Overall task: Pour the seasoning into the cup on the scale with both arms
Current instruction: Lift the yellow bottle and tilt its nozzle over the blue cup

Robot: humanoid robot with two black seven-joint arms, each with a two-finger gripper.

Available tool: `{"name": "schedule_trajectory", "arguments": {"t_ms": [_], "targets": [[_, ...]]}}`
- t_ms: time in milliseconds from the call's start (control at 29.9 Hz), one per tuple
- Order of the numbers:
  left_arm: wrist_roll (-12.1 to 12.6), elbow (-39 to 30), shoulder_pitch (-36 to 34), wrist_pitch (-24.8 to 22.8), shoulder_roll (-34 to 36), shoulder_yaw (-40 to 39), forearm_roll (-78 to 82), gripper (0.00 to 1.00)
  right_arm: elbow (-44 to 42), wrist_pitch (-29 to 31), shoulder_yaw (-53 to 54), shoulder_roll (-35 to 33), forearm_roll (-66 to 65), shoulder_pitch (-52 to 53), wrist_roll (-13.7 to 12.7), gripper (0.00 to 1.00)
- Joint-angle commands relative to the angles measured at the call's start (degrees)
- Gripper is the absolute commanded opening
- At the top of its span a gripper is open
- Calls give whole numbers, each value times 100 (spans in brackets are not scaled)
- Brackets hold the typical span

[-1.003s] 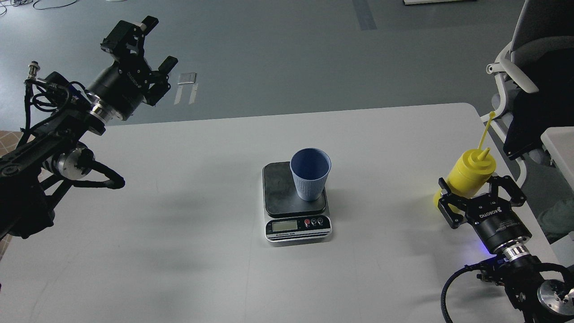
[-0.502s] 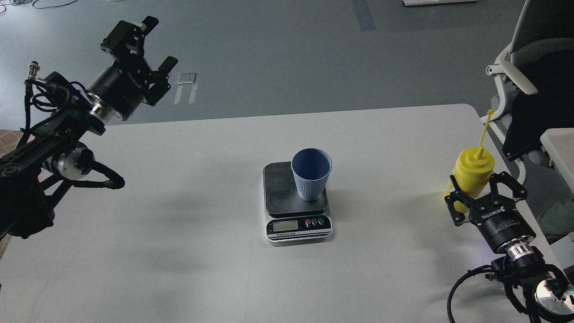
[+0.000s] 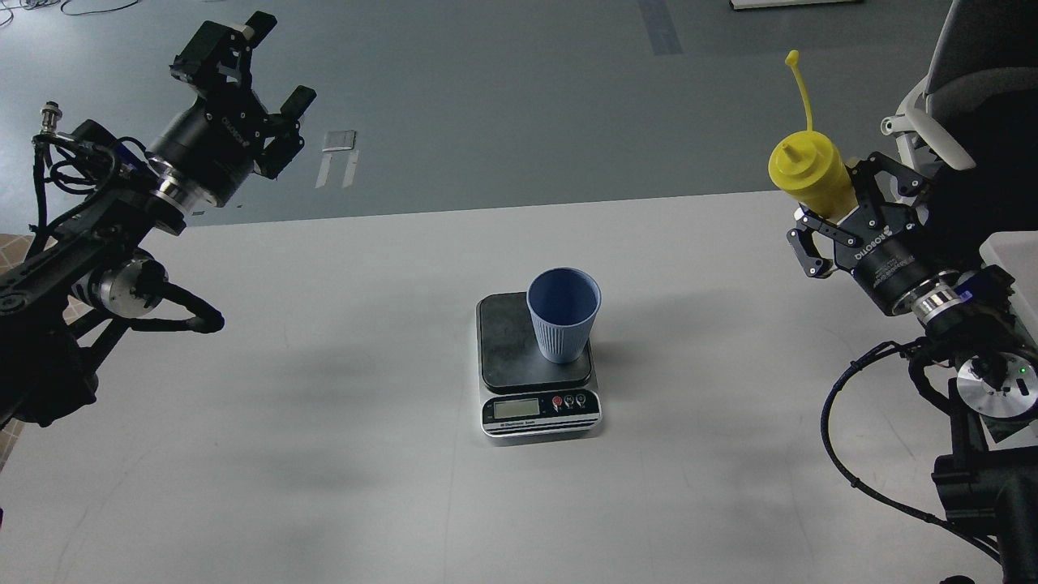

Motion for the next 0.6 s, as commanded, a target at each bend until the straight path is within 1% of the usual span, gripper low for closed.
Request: {"name": "schedule_trajectory", "arguments": {"t_ms": [0, 201, 301, 368, 468, 568], "targets": [[0, -1, 0, 0, 9, -11, 0, 98, 415, -3, -61, 64, -1161, 184, -1, 0], [0, -71, 35, 0, 88, -81, -26, 98, 854, -3, -228, 108, -2497, 175, 17, 0], [0, -107, 96, -9, 141, -125, -26, 99, 1048, -3, -501, 108, -3252, 149, 52, 0], [0, -107, 97, -18, 159, -142, -26, 99, 1171, -3, -694, 108, -4024, 131, 139, 0], [0, -115, 97, -9, 150, -169, -26, 99, 1241, -3, -966, 108, -4537, 140, 315, 0], [0, -115, 97, -9, 150, -169, -26, 98, 1452, -3, -1317, 108, -4993, 175, 403, 0]]}}
